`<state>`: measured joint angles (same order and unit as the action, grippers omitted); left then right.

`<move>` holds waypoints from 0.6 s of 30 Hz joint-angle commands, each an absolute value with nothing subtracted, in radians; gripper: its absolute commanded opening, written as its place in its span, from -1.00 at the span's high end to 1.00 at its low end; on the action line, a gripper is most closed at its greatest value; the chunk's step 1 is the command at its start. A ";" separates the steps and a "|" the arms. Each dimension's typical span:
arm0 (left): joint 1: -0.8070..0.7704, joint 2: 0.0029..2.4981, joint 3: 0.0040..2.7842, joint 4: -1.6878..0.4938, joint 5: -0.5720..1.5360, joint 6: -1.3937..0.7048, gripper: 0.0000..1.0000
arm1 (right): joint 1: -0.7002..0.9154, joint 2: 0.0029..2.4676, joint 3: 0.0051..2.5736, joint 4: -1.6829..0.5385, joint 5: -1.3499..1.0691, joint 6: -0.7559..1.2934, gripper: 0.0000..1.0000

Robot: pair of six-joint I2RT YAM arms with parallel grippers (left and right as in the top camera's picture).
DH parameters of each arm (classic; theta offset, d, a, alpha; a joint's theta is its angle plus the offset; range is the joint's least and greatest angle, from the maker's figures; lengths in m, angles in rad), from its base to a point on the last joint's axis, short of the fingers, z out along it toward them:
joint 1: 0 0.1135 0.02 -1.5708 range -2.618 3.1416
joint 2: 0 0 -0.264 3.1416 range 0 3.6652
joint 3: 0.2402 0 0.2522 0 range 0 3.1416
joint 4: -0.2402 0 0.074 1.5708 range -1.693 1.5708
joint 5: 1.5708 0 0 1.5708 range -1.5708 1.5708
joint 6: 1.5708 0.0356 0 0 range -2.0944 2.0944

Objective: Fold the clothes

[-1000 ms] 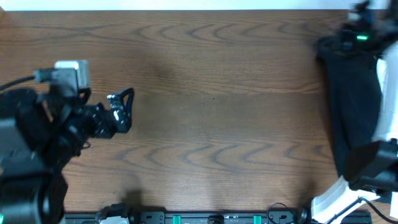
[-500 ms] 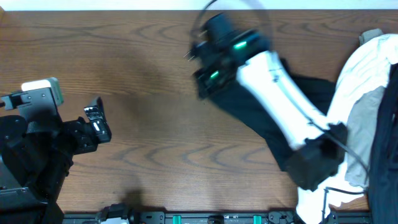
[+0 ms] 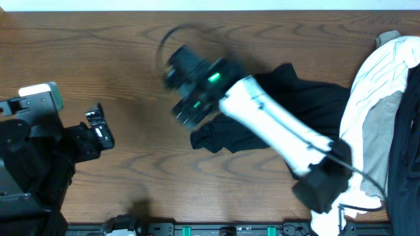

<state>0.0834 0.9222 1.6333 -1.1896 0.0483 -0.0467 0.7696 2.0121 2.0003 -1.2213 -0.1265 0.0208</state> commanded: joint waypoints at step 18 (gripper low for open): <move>-0.300 1.602 1.637 -1.260 0.500 0.191 -0.75 | -0.106 1.940 1.998 -1.456 -0.086 0.269 -0.78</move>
<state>-0.2260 1.5139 1.6348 -1.2781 0.4957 0.1226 -0.0723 1.9480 2.0014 -1.4456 -0.0746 0.2466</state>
